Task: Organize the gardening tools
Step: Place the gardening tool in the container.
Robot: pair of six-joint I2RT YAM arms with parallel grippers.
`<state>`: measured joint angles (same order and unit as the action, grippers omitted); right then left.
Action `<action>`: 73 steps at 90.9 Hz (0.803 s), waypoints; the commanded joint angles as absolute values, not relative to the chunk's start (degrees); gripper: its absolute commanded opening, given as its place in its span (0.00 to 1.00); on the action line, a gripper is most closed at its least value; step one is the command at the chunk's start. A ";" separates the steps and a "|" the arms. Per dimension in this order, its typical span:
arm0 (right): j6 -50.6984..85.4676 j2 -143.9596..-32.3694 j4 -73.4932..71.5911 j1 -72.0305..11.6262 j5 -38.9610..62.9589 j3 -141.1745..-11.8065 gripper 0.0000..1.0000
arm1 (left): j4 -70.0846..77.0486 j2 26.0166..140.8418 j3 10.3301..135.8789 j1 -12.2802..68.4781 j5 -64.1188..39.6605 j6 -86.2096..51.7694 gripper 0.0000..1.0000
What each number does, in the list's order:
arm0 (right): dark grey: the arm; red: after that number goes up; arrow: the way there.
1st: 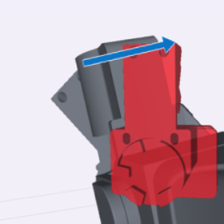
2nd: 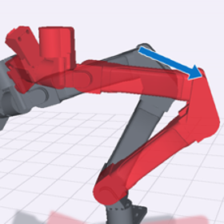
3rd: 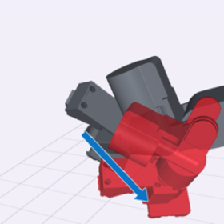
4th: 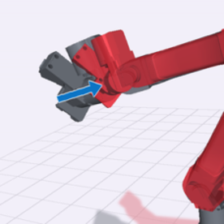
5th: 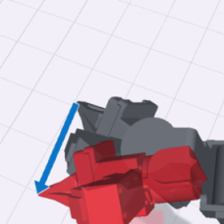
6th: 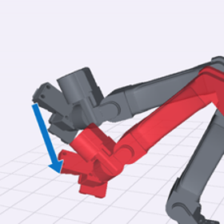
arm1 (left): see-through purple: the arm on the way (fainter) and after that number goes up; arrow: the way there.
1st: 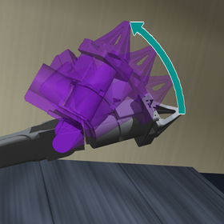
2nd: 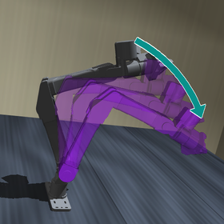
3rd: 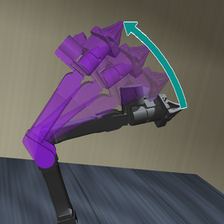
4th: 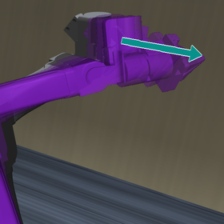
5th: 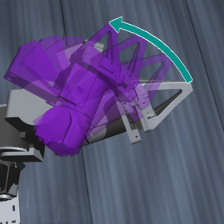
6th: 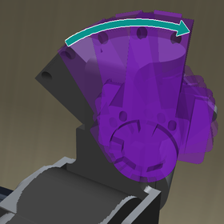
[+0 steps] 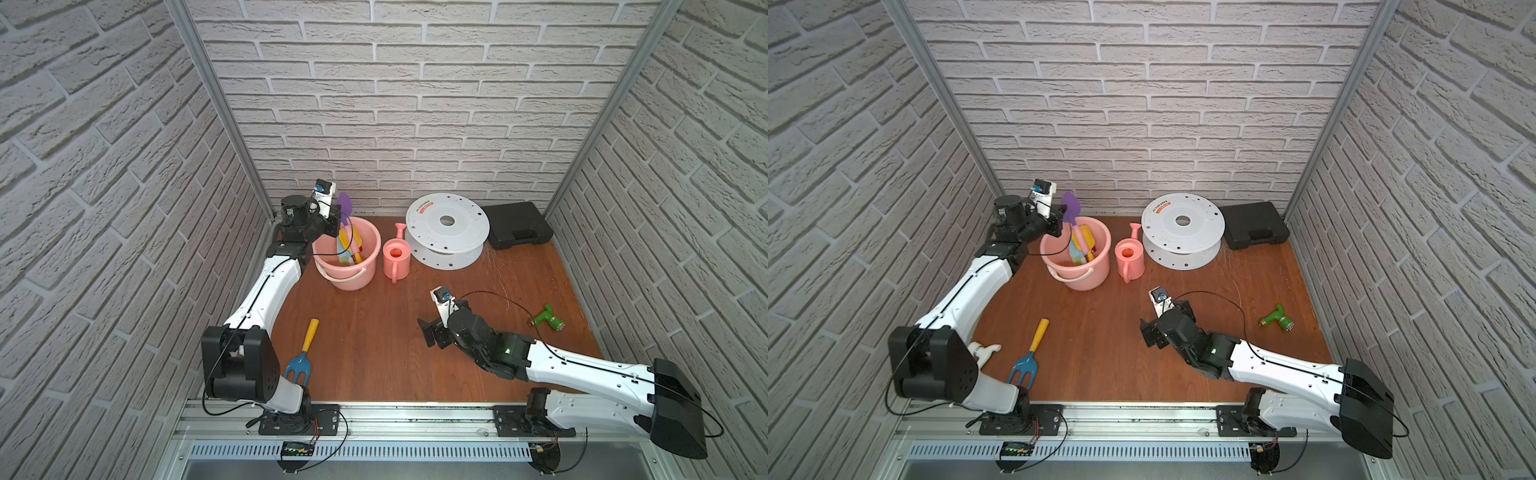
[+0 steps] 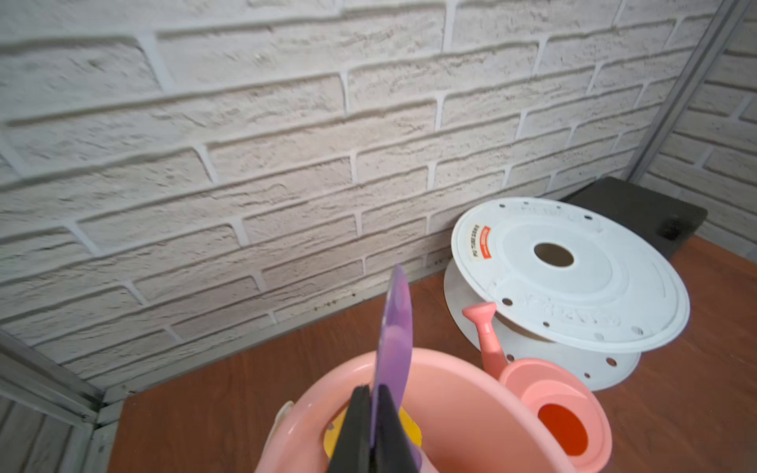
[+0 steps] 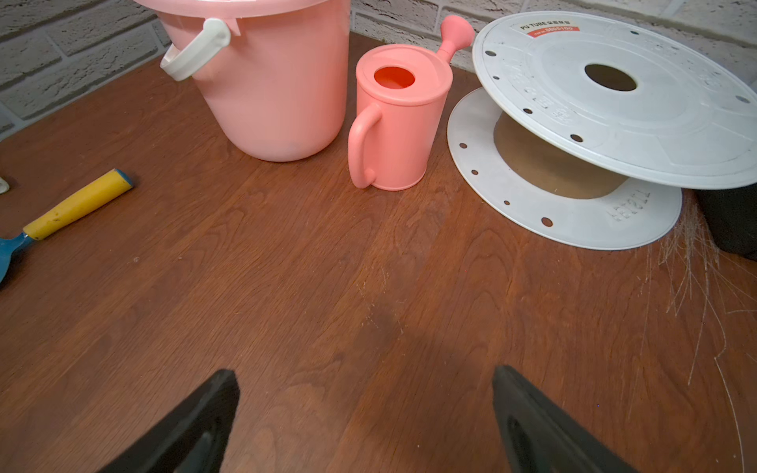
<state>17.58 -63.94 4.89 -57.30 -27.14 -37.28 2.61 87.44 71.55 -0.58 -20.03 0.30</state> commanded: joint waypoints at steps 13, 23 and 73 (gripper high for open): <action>18.13 -64.37 1.96 -57.75 -29.00 -37.79 1.00 | 10.25 91.36 67.99 -0.83 -25.54 2.68 0.01; 18.11 -65.13 1.83 -57.79 -28.96 -38.00 1.00 | 7.97 92.98 68.95 -0.84 -26.91 3.07 0.40; 20.63 -61.45 5.14 -57.78 -25.14 -38.77 1.00 | -1.89 75.17 64.64 -0.88 -1.08 -15.46 0.98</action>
<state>19.09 -63.22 5.65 -57.30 -26.94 -37.34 0.64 82.08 67.66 -0.60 -10.85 -7.55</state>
